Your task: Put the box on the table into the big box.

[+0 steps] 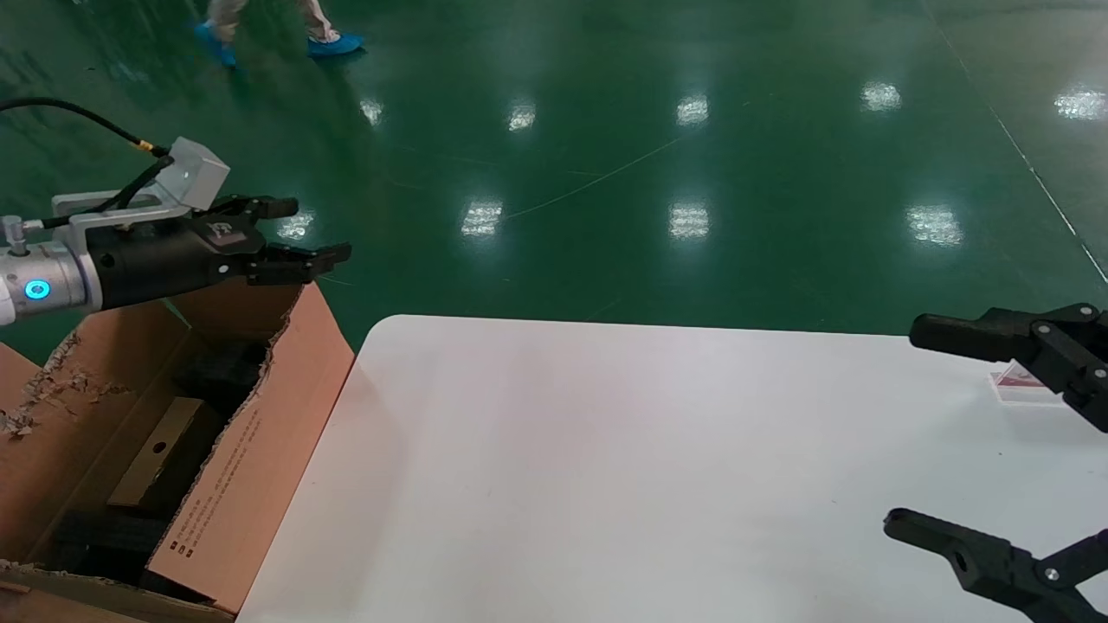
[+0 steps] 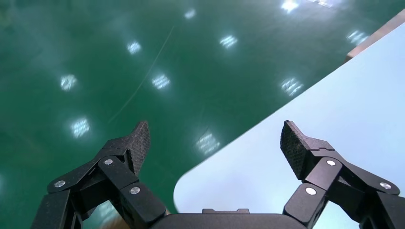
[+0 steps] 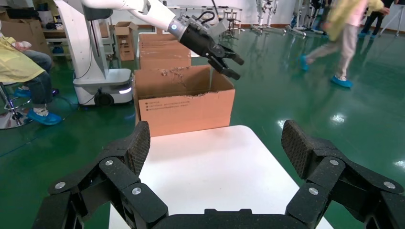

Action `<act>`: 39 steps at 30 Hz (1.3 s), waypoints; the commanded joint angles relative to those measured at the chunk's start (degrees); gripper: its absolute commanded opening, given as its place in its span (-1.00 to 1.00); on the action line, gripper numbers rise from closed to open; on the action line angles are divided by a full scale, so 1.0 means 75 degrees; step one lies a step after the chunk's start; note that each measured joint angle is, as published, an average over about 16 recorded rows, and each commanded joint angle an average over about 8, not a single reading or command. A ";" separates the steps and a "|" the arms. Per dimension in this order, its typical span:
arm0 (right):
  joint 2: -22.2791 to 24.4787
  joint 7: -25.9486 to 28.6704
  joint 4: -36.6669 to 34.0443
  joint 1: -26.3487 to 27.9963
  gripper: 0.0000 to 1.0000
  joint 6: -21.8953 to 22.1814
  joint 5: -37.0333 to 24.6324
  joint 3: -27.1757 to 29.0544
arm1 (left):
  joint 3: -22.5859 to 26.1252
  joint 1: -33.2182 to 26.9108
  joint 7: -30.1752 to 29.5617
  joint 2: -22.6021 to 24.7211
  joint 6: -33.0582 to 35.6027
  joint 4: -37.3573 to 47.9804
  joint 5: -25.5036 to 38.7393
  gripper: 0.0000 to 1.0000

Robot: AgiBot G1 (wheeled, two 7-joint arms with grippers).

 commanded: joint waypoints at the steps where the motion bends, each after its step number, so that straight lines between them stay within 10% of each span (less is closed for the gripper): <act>1: 0.0000 0.0000 0.0000 0.0000 1.00 0.0000 0.0000 0.0000 | -0.0070 0.0207 -0.0161 -0.0008 0.0068 -0.0421 -0.0179 1.00; 14: 0.0000 0.0000 0.0000 0.0000 1.00 0.0000 0.0000 -0.0001 | -0.0521 0.1553 -0.1205 -0.0061 0.0511 -0.3156 -0.1344 1.00; 24: 0.0000 0.0000 0.0000 0.0000 -0.18 0.0000 0.0001 -0.0001 | -0.0868 0.2584 -0.2006 -0.0101 0.0851 -0.5251 -0.2237 1.00; 39: 0.0000 -0.0001 0.0000 0.0001 -0.31 0.0000 0.0001 -0.0002 | -0.1388 0.4134 -0.3209 -0.0162 0.1361 -0.8402 -0.3580 1.00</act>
